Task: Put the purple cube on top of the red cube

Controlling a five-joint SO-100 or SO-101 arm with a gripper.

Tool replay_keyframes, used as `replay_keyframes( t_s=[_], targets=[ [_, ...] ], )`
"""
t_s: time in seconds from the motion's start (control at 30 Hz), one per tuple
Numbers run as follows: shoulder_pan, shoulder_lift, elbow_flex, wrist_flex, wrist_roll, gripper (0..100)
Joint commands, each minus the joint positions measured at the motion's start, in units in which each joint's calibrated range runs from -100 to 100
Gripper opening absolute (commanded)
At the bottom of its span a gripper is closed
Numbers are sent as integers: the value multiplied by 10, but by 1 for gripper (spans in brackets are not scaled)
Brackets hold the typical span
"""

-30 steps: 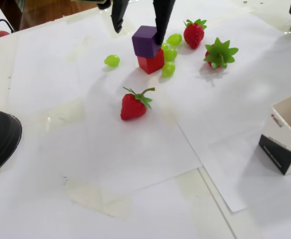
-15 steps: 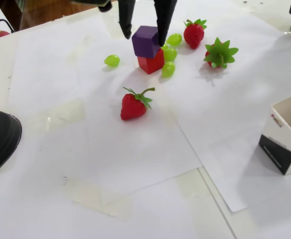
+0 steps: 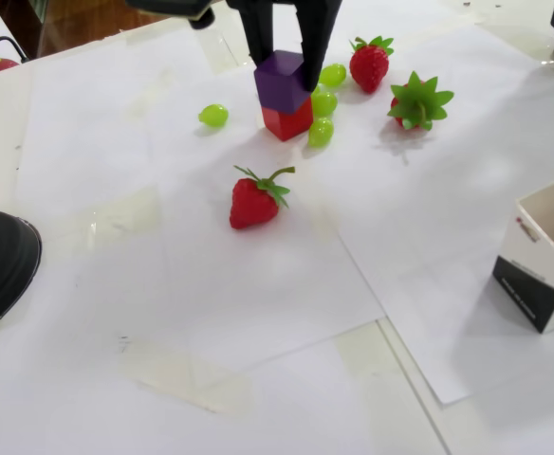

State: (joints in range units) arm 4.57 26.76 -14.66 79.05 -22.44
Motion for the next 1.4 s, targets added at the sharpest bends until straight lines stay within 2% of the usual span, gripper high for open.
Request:
replay_keyframes(
  t_s=[0.0, 0.53, 0.67, 0.93, 1.13, 1.37],
  targets=[
    [9, -40, -1, -9, 0, 14],
    [17, -41, 1, -5, 5, 15],
    [14, -39, 5, -5, 4, 17],
    [10, -42, 1, 1, -3, 30],
    [6, -52, -56, 89, -38, 33],
    [-19, -141, -135, 195, -97, 35]
  ],
)
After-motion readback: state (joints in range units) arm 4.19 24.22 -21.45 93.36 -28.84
